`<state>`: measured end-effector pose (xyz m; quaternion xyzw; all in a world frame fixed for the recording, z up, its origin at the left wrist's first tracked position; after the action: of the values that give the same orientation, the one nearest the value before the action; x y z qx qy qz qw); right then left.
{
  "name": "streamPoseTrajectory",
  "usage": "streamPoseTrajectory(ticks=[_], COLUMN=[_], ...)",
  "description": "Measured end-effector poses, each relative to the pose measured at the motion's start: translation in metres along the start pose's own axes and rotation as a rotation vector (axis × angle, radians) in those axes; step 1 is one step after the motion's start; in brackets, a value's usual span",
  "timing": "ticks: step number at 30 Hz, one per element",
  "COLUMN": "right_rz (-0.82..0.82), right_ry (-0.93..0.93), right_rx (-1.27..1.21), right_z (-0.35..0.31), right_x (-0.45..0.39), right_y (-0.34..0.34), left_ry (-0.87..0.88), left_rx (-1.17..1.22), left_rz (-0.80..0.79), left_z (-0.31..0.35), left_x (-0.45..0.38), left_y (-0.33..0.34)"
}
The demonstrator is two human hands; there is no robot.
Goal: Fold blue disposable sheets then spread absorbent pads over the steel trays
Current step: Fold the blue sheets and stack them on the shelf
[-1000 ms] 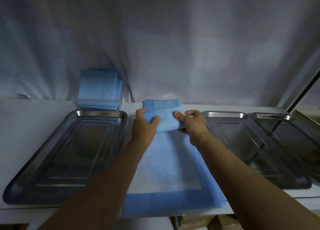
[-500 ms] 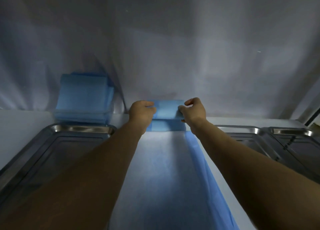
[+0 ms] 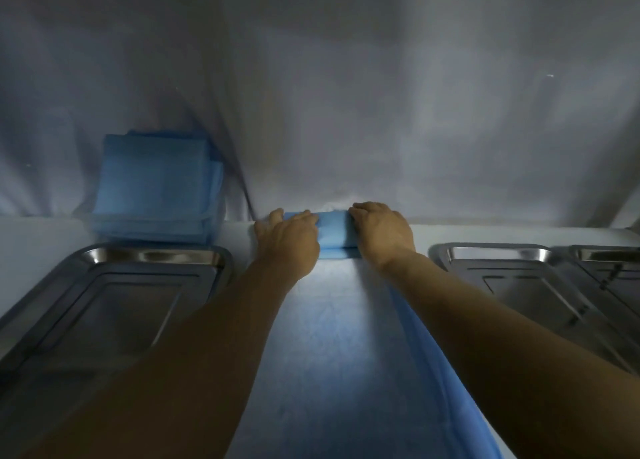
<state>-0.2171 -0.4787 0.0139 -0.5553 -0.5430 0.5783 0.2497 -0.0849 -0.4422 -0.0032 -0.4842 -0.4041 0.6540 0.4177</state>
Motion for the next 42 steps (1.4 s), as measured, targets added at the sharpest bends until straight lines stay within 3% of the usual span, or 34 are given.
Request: streamPoseTrajectory(ticks=[5, 8, 22, 35, 42], right_rz=[-0.051, -0.092, -0.206, -0.248, -0.31], right_ry=[0.097, 0.182, 0.189, 0.194, 0.362], right_rx=[-0.057, -0.109, -0.138, -0.192, -0.129], right_z=[0.012, 0.022, 0.028, 0.009, 0.025], right_x=[0.014, 0.019, 0.037, 0.142, 0.205], right_y=[0.01, 0.015, -0.018, -0.063, -0.087], left_ry=[0.071, 0.097, -0.004, -0.056, 0.037], left_rx=[-0.019, -0.042, 0.219, 0.412, 0.498], left_rz=[-0.066, -0.026, -0.032, -0.058, -0.162], left_z=[0.006, 0.009, 0.007, 0.016, 0.051], left_x=[0.0, 0.005, 0.03, 0.142, 0.221], left_y=[0.016, 0.019, -0.029, -0.058, -0.065])
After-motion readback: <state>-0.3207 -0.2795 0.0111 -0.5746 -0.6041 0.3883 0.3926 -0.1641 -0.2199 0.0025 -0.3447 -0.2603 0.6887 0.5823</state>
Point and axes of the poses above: each hand's wrist, its own x-axis away from the middle knuckle, its own y-axis out of the palm, z = x × y, the point moved 9 cm from there along -x, towards the middle knuckle, and after that the axes turned 6 degrees about z, right-handed, at the moved point
